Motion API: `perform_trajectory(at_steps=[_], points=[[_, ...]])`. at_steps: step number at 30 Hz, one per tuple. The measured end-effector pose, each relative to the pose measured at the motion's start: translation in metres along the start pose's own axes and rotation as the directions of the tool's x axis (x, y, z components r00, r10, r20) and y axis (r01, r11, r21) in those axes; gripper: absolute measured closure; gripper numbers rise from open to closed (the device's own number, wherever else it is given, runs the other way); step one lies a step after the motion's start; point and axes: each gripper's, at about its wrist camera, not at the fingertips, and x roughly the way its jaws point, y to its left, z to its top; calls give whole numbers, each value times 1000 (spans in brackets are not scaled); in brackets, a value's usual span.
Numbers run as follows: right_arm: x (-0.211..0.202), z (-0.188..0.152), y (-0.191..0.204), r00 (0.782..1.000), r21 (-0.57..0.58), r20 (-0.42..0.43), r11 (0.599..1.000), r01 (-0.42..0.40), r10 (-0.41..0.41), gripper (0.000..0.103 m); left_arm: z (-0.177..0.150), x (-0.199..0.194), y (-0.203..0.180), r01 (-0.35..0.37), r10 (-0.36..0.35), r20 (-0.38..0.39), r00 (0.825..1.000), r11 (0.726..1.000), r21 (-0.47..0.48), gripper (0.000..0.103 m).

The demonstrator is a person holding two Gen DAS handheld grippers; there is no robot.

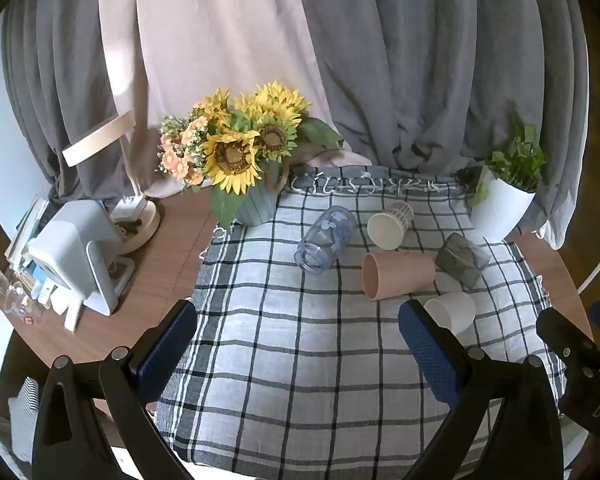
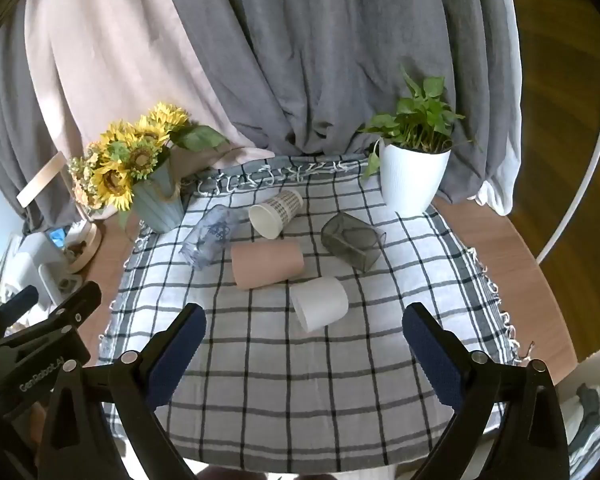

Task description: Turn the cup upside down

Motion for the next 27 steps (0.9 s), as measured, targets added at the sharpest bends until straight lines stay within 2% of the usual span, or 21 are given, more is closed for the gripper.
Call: perform_trajectory(at_steps=[16,27], points=[[-6,-3,5,1000,-2,25,1000,-5,5,4,0,1,0,-2,2,10,1000,1000,-3,0],[-9,-4,6,1000,-5,27,1000,-3,3,4,-1,-12,8,-1,1,8,1000,1000,-4,0]])
